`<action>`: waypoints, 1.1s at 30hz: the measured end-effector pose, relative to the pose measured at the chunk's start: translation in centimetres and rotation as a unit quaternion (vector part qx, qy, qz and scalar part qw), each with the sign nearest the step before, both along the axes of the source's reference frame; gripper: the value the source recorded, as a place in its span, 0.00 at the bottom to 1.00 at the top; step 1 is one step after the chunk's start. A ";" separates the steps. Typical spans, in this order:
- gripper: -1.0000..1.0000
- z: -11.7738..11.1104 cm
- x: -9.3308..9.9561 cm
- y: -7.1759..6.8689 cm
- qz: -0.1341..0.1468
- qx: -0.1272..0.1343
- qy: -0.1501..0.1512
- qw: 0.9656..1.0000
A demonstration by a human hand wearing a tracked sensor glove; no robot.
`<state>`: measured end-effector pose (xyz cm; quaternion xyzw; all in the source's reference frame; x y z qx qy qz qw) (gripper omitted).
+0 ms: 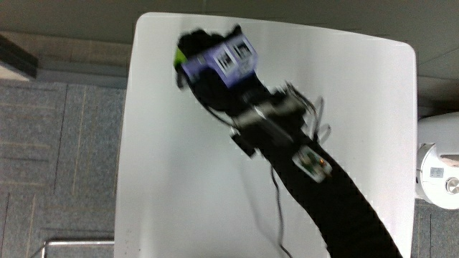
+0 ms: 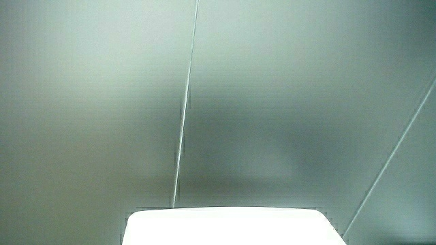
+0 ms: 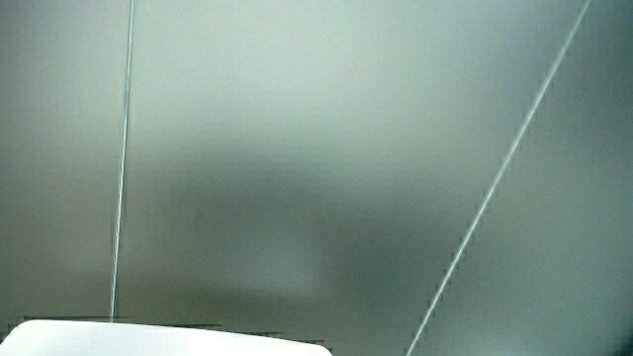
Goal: Place green brick
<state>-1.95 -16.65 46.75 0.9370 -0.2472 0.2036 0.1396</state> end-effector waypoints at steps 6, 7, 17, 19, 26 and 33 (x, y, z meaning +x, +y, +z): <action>0.50 0.5 -0.8 -0.4 0.013 -0.005 -0.014 1.000; 0.50 0.7 -1.0 -0.4 0.013 -0.003 -0.017 1.000; 0.50 2.2 -0.4 0.5 0.013 -0.054 0.040 0.998; 0.50 2.7 -0.2 0.6 0.013 -0.057 0.040 0.997; 0.44 3.2 -0.4 0.8 0.009 -0.054 0.045 0.997; 0.31 3.4 0.2 1.0 0.009 -0.052 0.049 0.997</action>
